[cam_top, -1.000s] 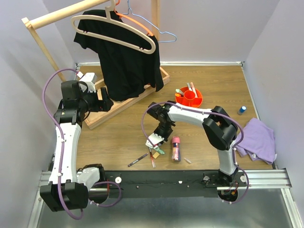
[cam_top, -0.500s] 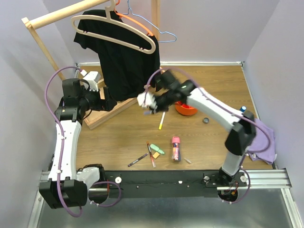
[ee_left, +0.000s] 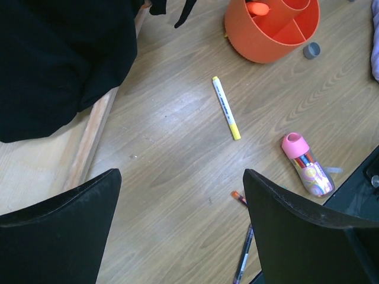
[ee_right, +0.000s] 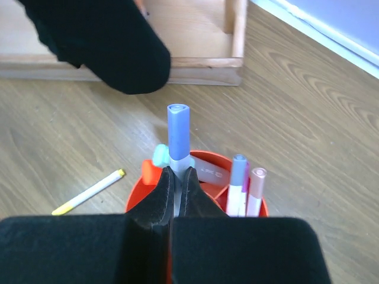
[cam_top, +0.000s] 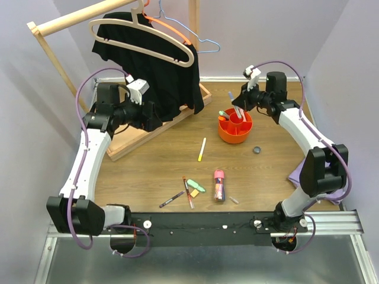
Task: Sort the stationery into containers
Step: Place the pen in the storage box.
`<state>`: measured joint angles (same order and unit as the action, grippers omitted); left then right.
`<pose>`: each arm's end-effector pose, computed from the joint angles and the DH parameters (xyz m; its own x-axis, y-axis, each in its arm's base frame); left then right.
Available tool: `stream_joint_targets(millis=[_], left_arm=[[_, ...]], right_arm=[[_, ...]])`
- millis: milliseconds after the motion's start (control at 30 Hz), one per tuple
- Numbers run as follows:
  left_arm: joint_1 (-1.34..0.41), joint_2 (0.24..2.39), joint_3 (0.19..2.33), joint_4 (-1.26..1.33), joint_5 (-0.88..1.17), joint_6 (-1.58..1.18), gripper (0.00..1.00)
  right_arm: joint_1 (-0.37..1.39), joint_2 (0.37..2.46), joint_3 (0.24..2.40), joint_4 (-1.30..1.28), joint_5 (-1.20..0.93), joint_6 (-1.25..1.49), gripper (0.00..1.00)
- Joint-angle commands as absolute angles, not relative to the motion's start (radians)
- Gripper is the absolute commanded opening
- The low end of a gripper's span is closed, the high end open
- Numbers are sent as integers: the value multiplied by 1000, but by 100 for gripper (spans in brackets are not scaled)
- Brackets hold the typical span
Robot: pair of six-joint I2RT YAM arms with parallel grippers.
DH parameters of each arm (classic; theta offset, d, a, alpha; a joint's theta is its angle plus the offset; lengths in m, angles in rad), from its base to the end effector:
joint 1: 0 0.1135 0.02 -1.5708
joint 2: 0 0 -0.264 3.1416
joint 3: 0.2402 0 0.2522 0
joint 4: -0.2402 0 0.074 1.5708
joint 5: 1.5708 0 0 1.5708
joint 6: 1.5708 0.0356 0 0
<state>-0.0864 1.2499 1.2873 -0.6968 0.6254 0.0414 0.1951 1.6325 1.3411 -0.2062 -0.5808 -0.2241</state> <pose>0.2578 -0.0433 0.3701 -0.5879 0.0846 -0.8045 0.5557 0.7649 -0.3256 0.3683 0.0927 0.3146 -0.3154 -0.2517 -0.9150 -0.7233 0.6880 0.0601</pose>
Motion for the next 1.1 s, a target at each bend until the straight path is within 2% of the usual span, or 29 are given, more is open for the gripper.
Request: stream_joint_targets(millis=[0, 533, 867, 1067], left_arm=[[-92, 1293, 1344, -692, 664, 41, 93], [-127, 1376, 1402, -706, 635, 77, 93], [-146, 1399, 1402, -695, 640, 72, 93], [-149, 1393, 1382, -678, 649, 60, 92]], right_arm=[[150, 1660, 1312, -45, -575, -101, 1], [77, 1799, 1290, 61, -551, -141, 1], [77, 1772, 1212, 68, -515, -161, 1], [77, 1738, 1181, 37, -477, -178, 12]])
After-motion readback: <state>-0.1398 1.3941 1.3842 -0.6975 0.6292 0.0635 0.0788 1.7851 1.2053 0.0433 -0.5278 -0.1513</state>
